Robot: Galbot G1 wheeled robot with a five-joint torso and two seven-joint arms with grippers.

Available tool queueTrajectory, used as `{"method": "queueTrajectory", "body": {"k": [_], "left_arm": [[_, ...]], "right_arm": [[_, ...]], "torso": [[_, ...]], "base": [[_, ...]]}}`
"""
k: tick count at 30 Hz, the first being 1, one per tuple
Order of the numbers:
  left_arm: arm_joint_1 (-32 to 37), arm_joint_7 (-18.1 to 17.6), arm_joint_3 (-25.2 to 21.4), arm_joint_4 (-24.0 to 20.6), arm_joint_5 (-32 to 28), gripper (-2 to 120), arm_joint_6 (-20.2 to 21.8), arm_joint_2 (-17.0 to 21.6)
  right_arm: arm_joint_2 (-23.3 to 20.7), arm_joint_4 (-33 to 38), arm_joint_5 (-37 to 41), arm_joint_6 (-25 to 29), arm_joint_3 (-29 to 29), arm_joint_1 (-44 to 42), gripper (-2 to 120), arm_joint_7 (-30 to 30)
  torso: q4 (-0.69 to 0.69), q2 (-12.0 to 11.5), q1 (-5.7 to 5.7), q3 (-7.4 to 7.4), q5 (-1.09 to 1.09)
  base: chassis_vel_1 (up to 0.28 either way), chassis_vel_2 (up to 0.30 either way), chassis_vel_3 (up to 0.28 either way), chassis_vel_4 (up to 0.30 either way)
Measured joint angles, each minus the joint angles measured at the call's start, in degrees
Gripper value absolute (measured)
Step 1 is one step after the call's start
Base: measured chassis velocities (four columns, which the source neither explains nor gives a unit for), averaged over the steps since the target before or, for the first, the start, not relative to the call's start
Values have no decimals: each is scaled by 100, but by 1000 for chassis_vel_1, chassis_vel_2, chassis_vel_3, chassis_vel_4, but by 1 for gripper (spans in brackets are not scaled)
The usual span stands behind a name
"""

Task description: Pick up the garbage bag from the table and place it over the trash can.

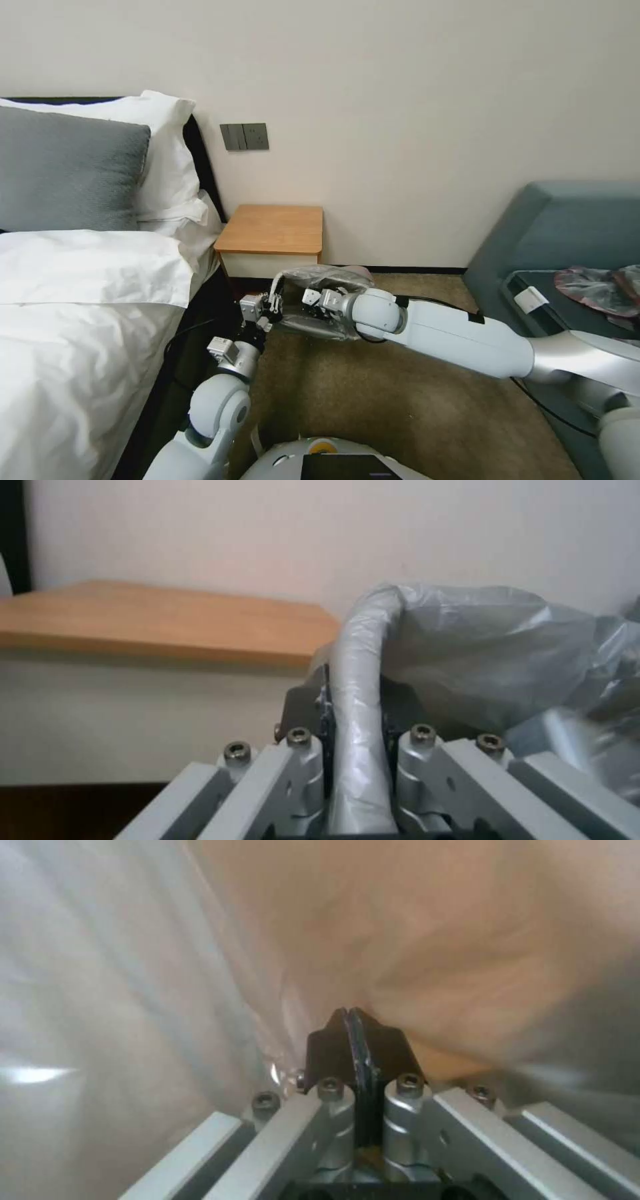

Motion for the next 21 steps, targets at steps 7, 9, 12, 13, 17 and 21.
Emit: {"method": "queueTrajectory", "body": {"k": [7,9,12,13,17,21], "left_arm": [[-56,-88,-23,215,-57,8,-42,-13],[-68,-128,-43,311,-62,8,-97,-16],[-65,-130,-52,352,-74,8,-103,-11],[-63,-132,-56,362,-79,8,-106,-9],[-42,-168,-74,372,-160,8,-98,-7],[2,-337,-73,344,-325,8,0,-5]], "right_arm": [[-185,223,320,5,84,-7,0,3],[-282,363,596,7,175,-9,0,44],[-354,481,786,8,283,-27,0,117],[-377,515,852,9,308,-33,0,157],[-554,749,1458,9,500,-140,0,440],[-710,1082,2349,10,920,-450,0,954]], "torso": [[0,0,0,0,1],[0,0,-1,0,1],[0,0,-1,0,1],[0,0,0,0,1],[0,0,-1,0,1],[0,0,-1,0,2]], "base": [[0,0,0,0],[0,0,0,0],[0,0,0,0],[0,0,0,0],[0,0,0,0],[0,0,0,0]]}}
